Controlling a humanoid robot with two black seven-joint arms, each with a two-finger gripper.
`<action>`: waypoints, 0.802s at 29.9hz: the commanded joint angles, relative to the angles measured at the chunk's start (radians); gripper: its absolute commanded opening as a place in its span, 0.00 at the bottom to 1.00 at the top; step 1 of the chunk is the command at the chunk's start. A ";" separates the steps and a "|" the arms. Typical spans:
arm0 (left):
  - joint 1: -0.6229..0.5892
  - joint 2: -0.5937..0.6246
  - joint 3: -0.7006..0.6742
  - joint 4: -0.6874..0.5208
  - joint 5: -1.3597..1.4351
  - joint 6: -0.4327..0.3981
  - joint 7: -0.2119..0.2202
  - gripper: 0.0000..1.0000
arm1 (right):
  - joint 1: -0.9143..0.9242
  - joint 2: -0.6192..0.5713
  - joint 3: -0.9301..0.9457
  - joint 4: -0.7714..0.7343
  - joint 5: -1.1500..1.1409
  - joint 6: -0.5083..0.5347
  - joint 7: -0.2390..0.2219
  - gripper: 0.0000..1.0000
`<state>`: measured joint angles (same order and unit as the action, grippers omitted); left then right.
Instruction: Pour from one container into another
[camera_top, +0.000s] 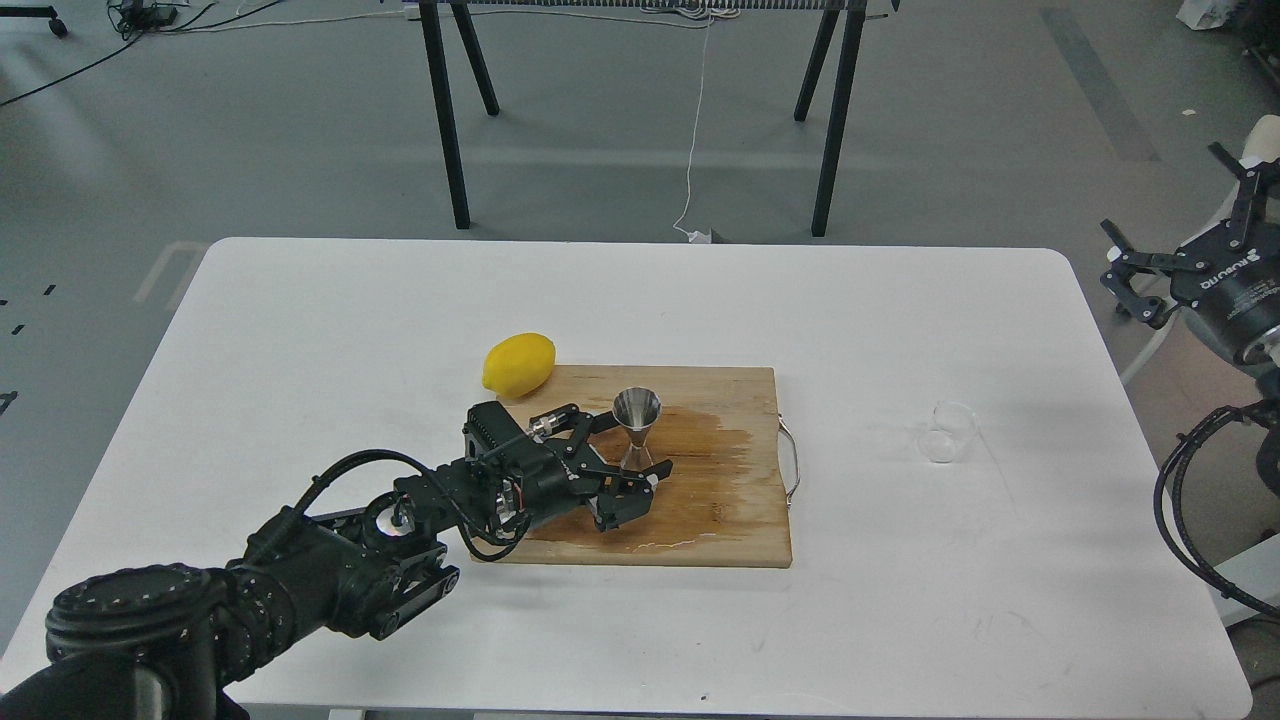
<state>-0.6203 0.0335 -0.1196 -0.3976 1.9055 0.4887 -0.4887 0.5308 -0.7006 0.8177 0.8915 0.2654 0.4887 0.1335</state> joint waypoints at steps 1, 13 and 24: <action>0.002 0.022 0.000 -0.001 0.000 0.000 0.000 0.92 | 0.000 0.000 0.000 0.000 0.000 0.000 0.000 0.99; 0.019 0.103 -0.002 -0.073 -0.002 0.000 0.000 0.92 | 0.000 0.000 0.003 0.000 -0.002 0.000 0.000 0.99; 0.002 0.408 -0.063 -0.302 -0.233 0.000 0.000 0.90 | -0.003 0.010 0.003 -0.002 -0.002 0.000 0.000 0.99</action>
<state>-0.6118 0.3460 -0.1752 -0.6169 1.7791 0.4887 -0.4889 0.5285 -0.7002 0.8208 0.8905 0.2639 0.4887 0.1335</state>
